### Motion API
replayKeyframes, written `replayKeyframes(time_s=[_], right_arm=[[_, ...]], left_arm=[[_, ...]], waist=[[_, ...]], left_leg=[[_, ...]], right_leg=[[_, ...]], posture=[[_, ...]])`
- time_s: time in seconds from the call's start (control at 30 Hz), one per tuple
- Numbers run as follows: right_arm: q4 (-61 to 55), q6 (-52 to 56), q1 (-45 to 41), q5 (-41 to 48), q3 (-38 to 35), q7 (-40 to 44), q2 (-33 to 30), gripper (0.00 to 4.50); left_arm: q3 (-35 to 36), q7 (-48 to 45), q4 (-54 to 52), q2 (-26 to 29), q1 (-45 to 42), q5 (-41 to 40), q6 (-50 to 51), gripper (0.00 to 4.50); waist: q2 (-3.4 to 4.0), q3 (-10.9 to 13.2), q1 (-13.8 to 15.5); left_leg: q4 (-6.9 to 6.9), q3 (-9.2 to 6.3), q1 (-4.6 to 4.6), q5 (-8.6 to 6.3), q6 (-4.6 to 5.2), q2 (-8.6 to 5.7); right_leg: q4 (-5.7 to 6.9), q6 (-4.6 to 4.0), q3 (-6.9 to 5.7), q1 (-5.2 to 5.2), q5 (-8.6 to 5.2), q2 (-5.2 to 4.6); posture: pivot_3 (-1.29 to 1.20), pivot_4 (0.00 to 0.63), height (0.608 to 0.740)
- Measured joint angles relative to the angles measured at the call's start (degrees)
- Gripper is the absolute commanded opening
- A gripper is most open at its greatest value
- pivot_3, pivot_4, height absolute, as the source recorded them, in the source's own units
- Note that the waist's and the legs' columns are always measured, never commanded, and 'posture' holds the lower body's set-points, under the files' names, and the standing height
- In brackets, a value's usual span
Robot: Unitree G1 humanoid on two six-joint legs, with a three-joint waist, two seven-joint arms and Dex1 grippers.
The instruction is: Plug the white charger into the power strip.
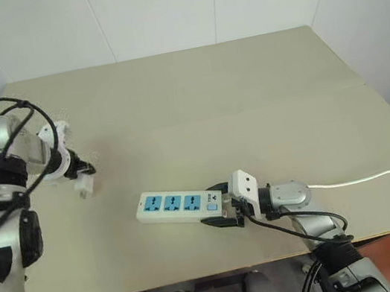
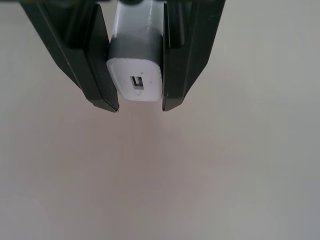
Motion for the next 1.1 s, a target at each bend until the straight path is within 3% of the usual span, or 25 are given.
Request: replayKeyframes(time_s=[0.07,0.17,0.43,0.53,0.9,1.1], right_arm=[[0.44,0.00,-0.05,0.00,-0.09,-0.71,0.46,3.42],[1.03,-0.14,-0.09,-0.03,-0.10,-1.54,0.99,3.42],[1.02,-0.55,0.35,-0.14,-0.13,-3.56,1.52,3.42],[0.91,-0.97,0.69,-0.13,-0.13,-4.07,1.51,3.42],[0.41,-0.96,1.45,0.02,-0.38,-5.40,1.41,3.42],[-0.12,-0.97,2.08,0.03,-0.51,-6.11,1.29,3.42]], left_arm=[[-4.10,-4.99,-5.29,0.46,1.82,0.18,-4.53,1.05],[-4.78,-8.46,-8.39,-0.39,3.05,0.32,-11.60,1.05],[6.29,-1.60,-9.39,-12.39,4.03,0.68,-36.45,1.05],[7.94,-4.56,-9.53,-14.10,5.18,-0.33,-42.22,1.05],[5.15,-31.12,-11.04,-16.68,10.14,-3.41,-60.48,1.05],[2.65,-54.00,-11.80,-12.62,11.24,-7.51,-60.98,1.05]], waist=[[0.00,0.00,0.10],[0.00,0.00,0.10],[-0.01,-0.01,0.22],[-0.01,-0.01,0.18],[-0.01,-0.01,0.15],[-0.01,-0.01,0.11]], left_leg=[[0.00,0.00,-0.01,0.01,-0.02,-0.01],[0.01,0.01,0.00,0.01,-0.02,0.00],[0.28,0.01,-0.13,0.00,0.01,0.00],[0.29,0.02,-0.14,0.00,0.01,0.00],[0.42,0.01,-0.17,0.00,0.04,0.00],[0.44,0.01,-0.16,-0.01,0.06,0.01]], right_leg=[[-0.04,0.00,0.00,0.01,0.00,0.00],[-0.10,0.00,0.01,0.01,0.00,0.00],[-0.09,0.00,0.00,0.00,0.01,-0.04],[-0.08,0.00,0.00,0.00,0.01,-0.03],[-0.10,0.01,-0.01,0.07,0.01,0.01],[-0.11,0.01,-0.01,0.10,0.00,0.04]], posture=[[0.00,0.150,0.740],[0.00,0.150,0.740],[0.00,0.150,0.740],[0.00,0.150,0.740],[0.00,0.150,0.740],[0.00,0.150,0.740]])
